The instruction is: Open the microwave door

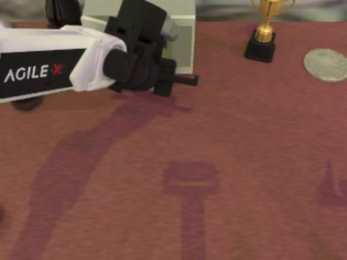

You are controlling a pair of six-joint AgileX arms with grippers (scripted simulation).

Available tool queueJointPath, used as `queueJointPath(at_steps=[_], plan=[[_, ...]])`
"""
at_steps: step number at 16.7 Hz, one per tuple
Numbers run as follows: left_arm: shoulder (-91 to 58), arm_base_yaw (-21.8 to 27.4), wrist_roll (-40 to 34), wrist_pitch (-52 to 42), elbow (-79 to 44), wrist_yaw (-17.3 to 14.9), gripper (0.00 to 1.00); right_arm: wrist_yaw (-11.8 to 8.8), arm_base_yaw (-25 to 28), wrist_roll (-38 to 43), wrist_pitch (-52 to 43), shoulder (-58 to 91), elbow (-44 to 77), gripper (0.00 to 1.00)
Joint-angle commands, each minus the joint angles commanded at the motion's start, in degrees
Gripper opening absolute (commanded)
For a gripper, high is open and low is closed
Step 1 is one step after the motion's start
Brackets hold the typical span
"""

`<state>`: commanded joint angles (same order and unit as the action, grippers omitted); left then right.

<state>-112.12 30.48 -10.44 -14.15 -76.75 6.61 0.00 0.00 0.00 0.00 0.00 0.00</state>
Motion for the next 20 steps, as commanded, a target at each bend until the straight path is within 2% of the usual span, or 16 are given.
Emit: queueJointPath(at_steps=[4, 20], plan=[[1.05, -0.74, 1.83, 0.69, 1.58, -1.19, 0.00, 0.00, 0.00, 0.00, 0.00, 0.00, 0.00, 1.00], [1.06, -0.74, 1.87, 0.70, 1.60, -1.21, 0.00, 0.00, 0.00, 0.00, 0.00, 0.00, 0.00, 1.00]])
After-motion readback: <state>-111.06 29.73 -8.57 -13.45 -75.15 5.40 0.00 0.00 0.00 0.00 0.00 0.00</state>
